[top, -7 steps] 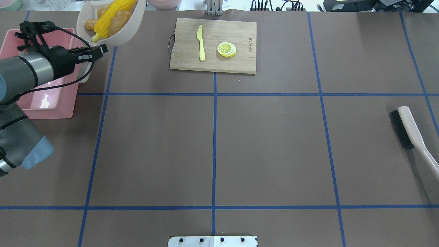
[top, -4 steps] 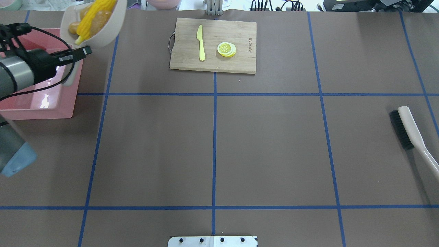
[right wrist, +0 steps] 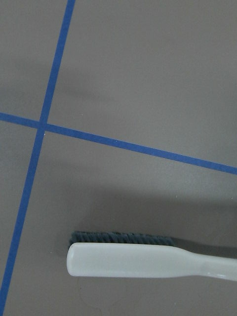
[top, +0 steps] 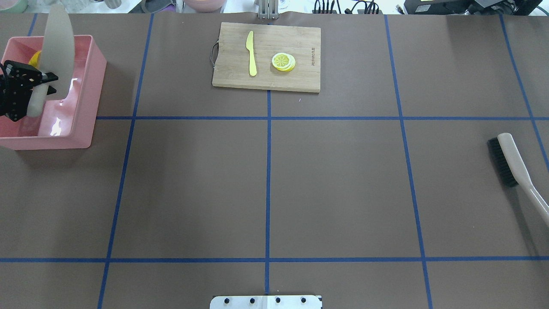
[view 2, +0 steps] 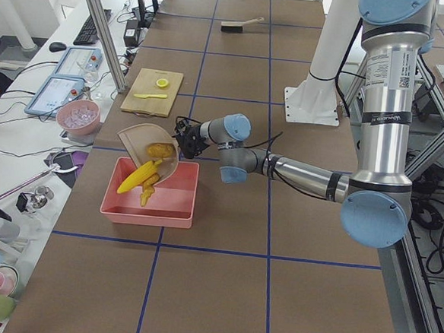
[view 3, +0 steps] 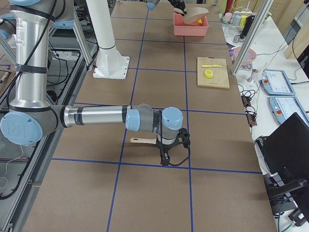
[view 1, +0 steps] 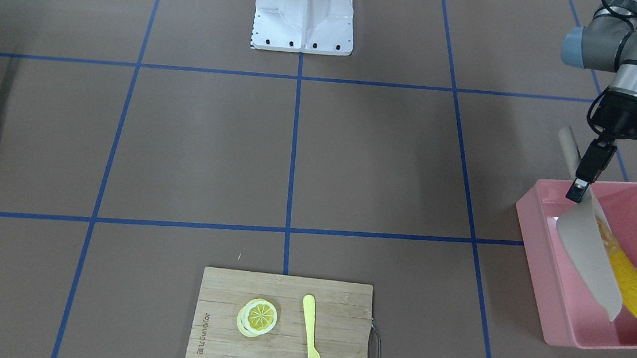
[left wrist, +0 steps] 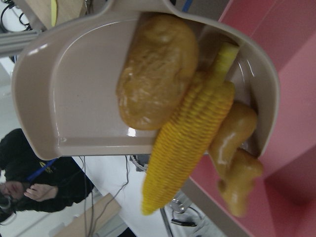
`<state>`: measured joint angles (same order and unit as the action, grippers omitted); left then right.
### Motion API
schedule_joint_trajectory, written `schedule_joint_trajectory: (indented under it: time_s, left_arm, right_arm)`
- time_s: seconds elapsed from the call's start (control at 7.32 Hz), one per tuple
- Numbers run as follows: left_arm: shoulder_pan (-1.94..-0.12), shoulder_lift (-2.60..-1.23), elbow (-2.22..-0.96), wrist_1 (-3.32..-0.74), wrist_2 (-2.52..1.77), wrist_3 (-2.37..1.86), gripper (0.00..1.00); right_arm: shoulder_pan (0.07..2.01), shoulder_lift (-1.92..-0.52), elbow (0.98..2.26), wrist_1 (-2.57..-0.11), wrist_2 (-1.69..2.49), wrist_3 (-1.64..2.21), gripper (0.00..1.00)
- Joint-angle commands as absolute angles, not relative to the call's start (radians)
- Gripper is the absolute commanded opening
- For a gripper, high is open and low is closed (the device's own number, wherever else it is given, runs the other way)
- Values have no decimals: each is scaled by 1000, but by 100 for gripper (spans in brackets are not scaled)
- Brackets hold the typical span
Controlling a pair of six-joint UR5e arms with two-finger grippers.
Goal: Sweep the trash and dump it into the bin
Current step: 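Tilt the dustpan with the left gripper to dump items into the bin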
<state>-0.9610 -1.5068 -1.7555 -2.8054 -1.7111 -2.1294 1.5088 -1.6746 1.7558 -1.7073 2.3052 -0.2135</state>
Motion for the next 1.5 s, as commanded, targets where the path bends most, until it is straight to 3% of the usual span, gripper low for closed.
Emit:
schedule_joint_trajectory:
  time_s: [0.0,0.96,1.37]
  left_arm:
    - [-966,-1508,-1756,-2839,-1726,-2362,0]
    - [-966,-1516,-1770,-2839,-1726,-2402,0]
    - [-966,-1508,-1807,-2836,-1753,-1912,0]
  right_arm:
    - [1505,-1661,1761,-1709,2299,-215,100]
    - [1497,-1629,1763,-1710,2295,-215,100]
    - [1497,-1629,1761,-1709,2278,-215,100]
